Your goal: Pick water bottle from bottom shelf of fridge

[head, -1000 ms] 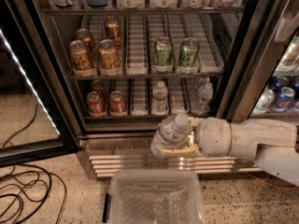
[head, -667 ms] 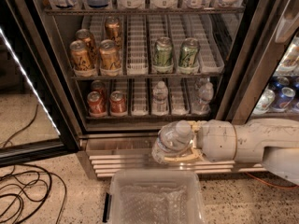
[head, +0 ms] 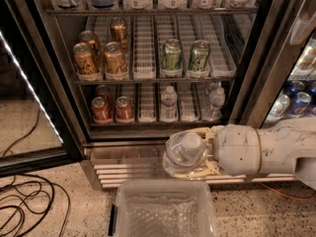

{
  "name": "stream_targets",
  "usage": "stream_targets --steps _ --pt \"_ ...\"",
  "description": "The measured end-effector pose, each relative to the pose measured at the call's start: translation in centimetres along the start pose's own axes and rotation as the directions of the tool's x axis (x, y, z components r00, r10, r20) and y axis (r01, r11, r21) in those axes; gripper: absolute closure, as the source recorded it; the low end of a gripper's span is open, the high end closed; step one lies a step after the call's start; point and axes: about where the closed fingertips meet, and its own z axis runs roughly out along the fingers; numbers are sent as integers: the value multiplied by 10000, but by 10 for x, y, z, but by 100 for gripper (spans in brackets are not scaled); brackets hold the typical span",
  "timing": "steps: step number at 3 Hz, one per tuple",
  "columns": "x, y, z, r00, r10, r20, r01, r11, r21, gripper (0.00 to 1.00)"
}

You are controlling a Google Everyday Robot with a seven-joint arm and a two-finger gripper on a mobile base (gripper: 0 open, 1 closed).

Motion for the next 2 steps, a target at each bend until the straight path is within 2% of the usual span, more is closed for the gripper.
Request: stream_targets --steps 1,2 --pt "-24 -6 -4 9956 -916 -206 920 9956 186 100" --pt "-24 -6 -4 9956 -916 -206 920 9956 186 100"
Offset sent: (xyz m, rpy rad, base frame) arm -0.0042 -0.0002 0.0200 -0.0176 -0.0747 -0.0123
